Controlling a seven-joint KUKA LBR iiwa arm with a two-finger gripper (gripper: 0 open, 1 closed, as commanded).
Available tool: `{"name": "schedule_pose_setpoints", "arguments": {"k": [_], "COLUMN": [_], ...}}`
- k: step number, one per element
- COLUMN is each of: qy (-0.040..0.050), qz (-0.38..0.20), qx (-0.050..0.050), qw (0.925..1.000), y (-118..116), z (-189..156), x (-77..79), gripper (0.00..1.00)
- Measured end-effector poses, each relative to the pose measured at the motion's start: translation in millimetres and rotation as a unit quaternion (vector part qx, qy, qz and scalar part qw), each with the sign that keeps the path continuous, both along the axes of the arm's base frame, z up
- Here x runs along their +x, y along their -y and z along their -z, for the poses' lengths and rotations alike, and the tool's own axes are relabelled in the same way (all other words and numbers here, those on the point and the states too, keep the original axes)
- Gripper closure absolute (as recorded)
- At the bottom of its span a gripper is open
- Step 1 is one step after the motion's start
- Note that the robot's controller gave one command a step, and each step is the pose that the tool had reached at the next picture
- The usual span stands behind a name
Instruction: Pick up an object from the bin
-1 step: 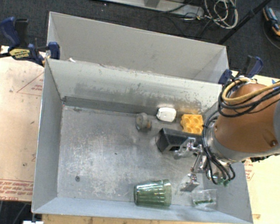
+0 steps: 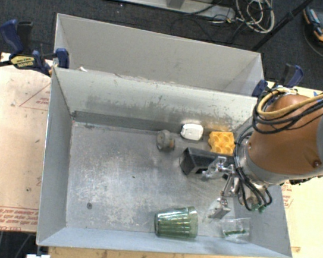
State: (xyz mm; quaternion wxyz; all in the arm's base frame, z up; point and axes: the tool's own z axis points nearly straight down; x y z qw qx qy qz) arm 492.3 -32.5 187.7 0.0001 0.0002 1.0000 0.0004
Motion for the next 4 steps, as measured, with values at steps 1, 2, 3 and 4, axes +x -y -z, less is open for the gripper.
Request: {"name": "schedule_pose_setpoints", "arguments": {"k": [1, 2, 3, 4], "qy": [0.0022, -0.0039, 0.0017, 0.0018], "qz": [-0.048, -0.143, -0.143, -0.144], "qx": [0.000, 0.000, 0.000, 0.000], "qw": [0.9988, 0.9897, 0.9897, 0.9896], "y": [-7, -8, -9, -9], "z": [37, 106, 108, 108], "x": [0.5, 12.2, 13.8, 13.8], "gripper": [0.00, 1.00, 0.00, 0.00]}}
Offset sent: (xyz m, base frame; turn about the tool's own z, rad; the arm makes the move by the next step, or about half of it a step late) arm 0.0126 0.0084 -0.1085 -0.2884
